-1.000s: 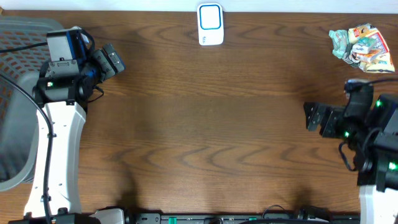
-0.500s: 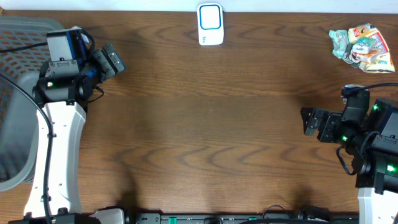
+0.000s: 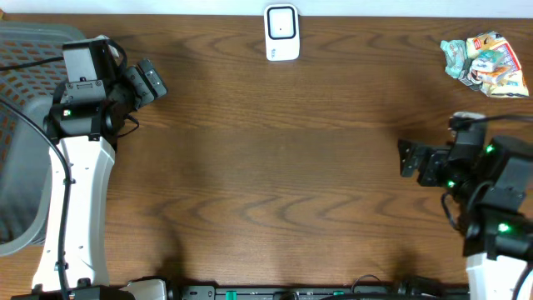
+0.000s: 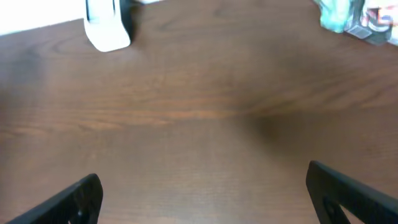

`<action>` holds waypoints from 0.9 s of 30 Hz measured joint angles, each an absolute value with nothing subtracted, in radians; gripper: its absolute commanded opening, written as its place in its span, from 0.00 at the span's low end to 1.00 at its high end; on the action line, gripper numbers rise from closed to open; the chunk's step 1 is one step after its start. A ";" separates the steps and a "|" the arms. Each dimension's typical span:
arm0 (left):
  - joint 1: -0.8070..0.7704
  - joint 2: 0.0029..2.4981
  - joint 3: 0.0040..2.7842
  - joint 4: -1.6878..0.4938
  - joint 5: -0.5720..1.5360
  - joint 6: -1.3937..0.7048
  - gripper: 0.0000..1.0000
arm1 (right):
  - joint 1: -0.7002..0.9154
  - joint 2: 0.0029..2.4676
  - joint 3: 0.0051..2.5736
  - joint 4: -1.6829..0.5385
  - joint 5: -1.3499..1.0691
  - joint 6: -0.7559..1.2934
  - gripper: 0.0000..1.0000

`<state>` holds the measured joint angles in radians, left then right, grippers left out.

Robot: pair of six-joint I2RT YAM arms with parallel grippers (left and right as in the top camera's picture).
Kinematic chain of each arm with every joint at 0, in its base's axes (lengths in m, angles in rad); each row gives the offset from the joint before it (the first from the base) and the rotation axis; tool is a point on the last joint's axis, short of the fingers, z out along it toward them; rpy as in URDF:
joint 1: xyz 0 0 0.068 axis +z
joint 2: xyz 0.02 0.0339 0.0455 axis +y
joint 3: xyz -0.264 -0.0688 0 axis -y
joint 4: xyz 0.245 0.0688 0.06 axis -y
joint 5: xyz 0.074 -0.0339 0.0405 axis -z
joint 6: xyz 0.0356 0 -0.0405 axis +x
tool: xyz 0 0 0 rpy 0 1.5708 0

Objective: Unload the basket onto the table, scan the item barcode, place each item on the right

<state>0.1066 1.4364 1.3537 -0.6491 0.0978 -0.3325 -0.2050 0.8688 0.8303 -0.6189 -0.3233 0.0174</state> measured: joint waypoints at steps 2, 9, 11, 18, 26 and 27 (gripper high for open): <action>0.107 1.436 1.354 -0.649 0.098 -0.332 0.98 | -0.165 0.829 0.761 -0.513 -0.293 0.017 0.99; 0.107 1.436 1.354 -0.649 0.098 -0.333 0.98 | -0.019 0.630 0.518 -0.200 -0.136 0.019 0.99; 0.107 1.436 1.354 -0.648 0.098 -0.333 0.98 | 0.006 0.569 0.457 -0.149 -0.096 0.019 0.99; 0.107 1.436 1.354 -0.649 0.098 -0.332 0.98 | 0.033 0.362 0.293 -0.091 -0.034 0.019 0.99; 0.107 1.436 1.354 -0.648 0.098 -0.332 0.98 | 0.033 0.221 0.189 -0.055 -0.021 0.019 0.99; 0.107 1.436 1.354 -0.649 0.098 -0.333 0.98 | 0.033 0.206 0.178 -0.048 -0.021 0.019 0.99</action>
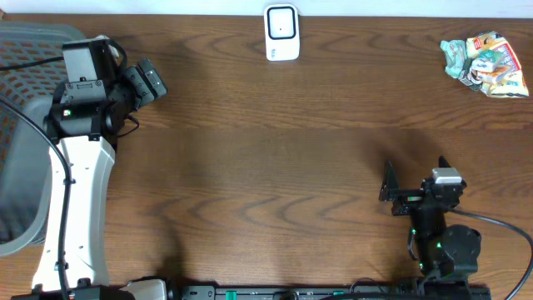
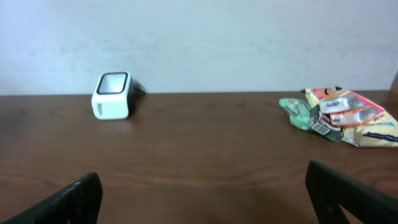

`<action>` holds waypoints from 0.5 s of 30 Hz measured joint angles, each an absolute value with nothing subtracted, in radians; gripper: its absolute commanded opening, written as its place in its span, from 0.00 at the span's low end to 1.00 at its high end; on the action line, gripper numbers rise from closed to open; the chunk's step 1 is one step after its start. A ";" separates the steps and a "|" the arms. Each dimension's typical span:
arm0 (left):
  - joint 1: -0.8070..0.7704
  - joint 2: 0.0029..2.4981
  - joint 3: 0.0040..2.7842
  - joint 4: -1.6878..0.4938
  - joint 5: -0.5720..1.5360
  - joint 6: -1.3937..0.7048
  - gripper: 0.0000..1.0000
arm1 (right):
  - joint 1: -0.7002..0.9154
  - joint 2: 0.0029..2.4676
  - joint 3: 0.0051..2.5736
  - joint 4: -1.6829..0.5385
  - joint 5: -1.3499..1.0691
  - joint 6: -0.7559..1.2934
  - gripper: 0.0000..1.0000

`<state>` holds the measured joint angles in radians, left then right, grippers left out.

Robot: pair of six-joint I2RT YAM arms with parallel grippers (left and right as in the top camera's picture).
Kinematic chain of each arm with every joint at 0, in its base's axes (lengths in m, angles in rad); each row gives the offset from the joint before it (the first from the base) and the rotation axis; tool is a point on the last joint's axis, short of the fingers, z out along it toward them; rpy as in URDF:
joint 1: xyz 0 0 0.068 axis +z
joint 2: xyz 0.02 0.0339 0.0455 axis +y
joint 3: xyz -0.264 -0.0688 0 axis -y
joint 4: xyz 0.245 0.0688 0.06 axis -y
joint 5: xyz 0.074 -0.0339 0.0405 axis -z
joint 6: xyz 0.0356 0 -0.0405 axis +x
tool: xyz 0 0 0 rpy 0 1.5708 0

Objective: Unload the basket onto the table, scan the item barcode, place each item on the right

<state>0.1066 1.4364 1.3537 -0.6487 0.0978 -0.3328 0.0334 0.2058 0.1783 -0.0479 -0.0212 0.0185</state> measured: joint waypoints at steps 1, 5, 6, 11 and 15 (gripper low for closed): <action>0.107 1.436 1.354 -0.648 0.098 -0.333 0.98 | 0.033 0.190 0.165 -0.037 -0.021 0.019 0.99; 0.107 1.436 1.354 -0.649 0.098 -0.333 0.98 | 0.033 0.121 0.093 0.019 -0.018 0.019 0.99; 0.107 1.436 1.354 -0.649 0.098 -0.333 0.98 | 0.033 0.108 0.075 0.036 -0.018 0.019 0.99; 0.107 1.436 1.354 -0.649 0.098 -0.333 0.98 | 0.033 0.059 0.010 0.045 -0.018 0.019 0.99; 0.107 1.436 1.354 -0.649 0.098 -0.333 0.98 | 0.033 0.028 0.007 0.003 -0.018 0.019 0.99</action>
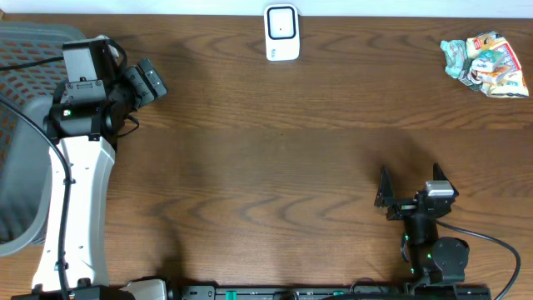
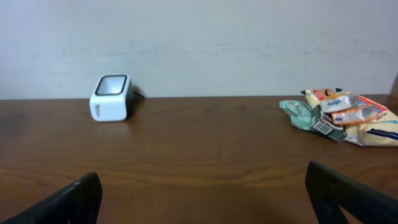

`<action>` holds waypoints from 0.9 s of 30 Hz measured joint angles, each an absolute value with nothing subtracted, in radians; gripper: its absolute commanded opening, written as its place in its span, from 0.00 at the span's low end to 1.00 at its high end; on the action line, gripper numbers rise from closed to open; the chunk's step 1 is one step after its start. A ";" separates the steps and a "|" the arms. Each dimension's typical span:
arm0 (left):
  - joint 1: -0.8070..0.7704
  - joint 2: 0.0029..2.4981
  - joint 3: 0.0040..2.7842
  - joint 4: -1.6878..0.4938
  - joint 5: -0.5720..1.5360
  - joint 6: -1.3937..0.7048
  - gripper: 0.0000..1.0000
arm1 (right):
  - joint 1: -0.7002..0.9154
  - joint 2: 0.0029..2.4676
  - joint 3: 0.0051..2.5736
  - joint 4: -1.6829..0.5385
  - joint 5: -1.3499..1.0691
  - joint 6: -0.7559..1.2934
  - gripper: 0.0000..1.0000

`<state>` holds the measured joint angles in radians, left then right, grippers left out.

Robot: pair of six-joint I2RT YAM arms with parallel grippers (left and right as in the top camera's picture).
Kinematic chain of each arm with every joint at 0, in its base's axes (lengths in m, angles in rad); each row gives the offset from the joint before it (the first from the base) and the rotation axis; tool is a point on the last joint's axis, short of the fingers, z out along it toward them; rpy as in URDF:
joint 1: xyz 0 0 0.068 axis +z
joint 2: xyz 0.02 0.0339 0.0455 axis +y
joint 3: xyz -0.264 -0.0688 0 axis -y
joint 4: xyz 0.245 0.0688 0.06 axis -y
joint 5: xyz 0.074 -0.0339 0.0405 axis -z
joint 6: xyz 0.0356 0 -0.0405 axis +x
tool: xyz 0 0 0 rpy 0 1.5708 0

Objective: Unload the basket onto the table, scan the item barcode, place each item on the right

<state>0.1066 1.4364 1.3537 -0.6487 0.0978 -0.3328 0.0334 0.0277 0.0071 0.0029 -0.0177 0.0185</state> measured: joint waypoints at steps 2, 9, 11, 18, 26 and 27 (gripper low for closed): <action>0.107 1.436 1.354 -0.648 0.098 -0.332 0.98 | 0.033 0.015 0.007 -0.036 -0.017 0.018 0.99; 0.107 1.436 1.354 -0.649 0.098 -0.333 0.98 | 0.033 0.012 0.007 -0.072 -0.010 0.014 0.99; 0.107 1.436 1.354 -0.649 0.098 -0.333 0.98 | 0.033 0.012 0.007 -0.072 -0.010 0.013 0.99; 0.107 1.436 1.354 -0.649 0.098 -0.333 0.97 | 0.032 0.012 0.007 -0.072 -0.010 0.003 0.99; 0.107 1.436 1.354 -0.649 0.098 -0.333 0.98 | 0.032 0.012 0.007 -0.072 -0.010 0.007 0.99; 0.107 1.436 1.354 -0.649 0.098 -0.332 0.98 | 0.032 0.012 0.007 -0.072 -0.010 0.007 0.99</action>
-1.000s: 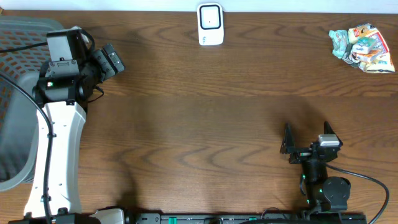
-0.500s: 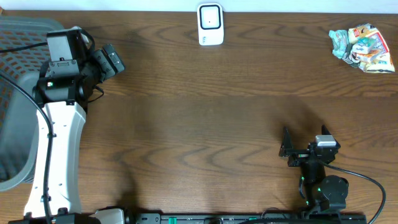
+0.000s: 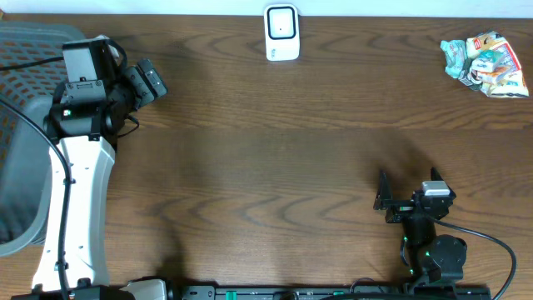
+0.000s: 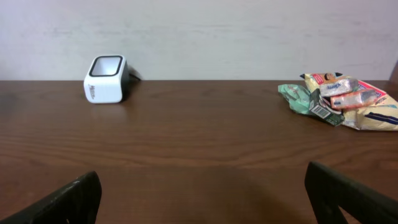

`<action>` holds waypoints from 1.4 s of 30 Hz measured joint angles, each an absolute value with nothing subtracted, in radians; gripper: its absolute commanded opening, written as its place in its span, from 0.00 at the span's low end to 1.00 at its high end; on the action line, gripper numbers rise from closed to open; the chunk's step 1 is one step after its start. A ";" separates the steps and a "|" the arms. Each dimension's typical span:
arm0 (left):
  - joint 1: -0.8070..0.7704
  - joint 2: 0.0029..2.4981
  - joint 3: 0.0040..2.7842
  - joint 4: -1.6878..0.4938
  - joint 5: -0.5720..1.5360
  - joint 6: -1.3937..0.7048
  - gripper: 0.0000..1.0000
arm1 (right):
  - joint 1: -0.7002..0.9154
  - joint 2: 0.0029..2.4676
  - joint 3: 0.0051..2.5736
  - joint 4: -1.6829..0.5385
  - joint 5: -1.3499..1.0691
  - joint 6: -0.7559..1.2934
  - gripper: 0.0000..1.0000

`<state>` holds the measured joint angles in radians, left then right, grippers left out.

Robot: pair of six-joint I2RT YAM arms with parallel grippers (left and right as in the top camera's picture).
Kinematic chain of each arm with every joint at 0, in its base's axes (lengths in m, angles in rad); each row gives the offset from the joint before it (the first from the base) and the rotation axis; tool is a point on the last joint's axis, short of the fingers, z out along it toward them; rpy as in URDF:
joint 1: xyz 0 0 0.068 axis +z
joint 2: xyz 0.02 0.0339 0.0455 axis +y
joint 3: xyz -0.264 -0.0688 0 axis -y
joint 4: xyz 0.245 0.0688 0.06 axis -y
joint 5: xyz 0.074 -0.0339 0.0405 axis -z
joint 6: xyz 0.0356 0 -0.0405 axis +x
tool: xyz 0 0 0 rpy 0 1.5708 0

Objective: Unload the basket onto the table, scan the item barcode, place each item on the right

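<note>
The white barcode scanner (image 3: 281, 33) stands at the table's back edge, and in the right wrist view the scanner (image 4: 106, 79) sits far off to the left. A pile of crumpled snack packets (image 3: 485, 65) lies at the back right; a small barcode label shows on the packets (image 4: 339, 102). My right gripper (image 3: 408, 182) is low near the front edge, facing the back wall, open and empty (image 4: 205, 199). At the far left my left gripper (image 3: 148, 81) is folded back on its arm; its fingers look closed together with nothing in them.
A grey mesh basket (image 3: 25, 125) sits beyond the table's left side, partly under the left arm. The brown wooden table (image 3: 266, 167) stretches between my right gripper and the scanner and packets. A pale wall (image 4: 199, 31) rises behind the back edge.
My right gripper has settled slightly nearer the front edge and lower, and the scanner and packets now sit a little higher in the wrist view. It is still open. The left arm has not moved.
My right gripper was first at the table's right side, pointing left and looking down at the wood. Then it stood near the front edge facing the back wall, open. It has stayed there since, sinking a little. Scanner, packets and left arm have not moved.
</note>
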<state>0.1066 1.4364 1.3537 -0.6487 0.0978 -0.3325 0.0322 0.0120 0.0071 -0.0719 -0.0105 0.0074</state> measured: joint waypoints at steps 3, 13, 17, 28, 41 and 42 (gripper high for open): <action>0.107 1.436 1.354 -0.649 0.098 -0.333 0.98 | 0.032 0.012 0.007 -0.072 -0.010 0.008 0.99; 0.107 1.436 1.354 -0.649 0.098 -0.333 0.98 | 0.032 0.012 0.007 -0.072 -0.010 0.008 0.99; 0.107 1.436 1.354 -0.649 0.098 -0.333 0.98 | 0.032 0.012 0.007 -0.071 -0.010 0.008 0.99; 0.107 1.436 1.354 -0.649 0.098 -0.333 0.98 | 0.032 0.012 0.007 -0.071 -0.010 0.008 0.99; 0.107 1.436 1.354 -0.667 0.098 -0.332 0.98 | 0.032 0.012 0.007 -0.071 -0.010 0.008 0.99; 0.107 1.436 1.354 -0.682 0.098 -0.332 0.98 | 0.032 0.012 0.007 -0.071 -0.010 0.008 0.99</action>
<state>0.1066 1.4364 1.3537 -0.6823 0.0978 -0.3325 0.0322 0.0120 0.0071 -0.0711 -0.0105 0.0078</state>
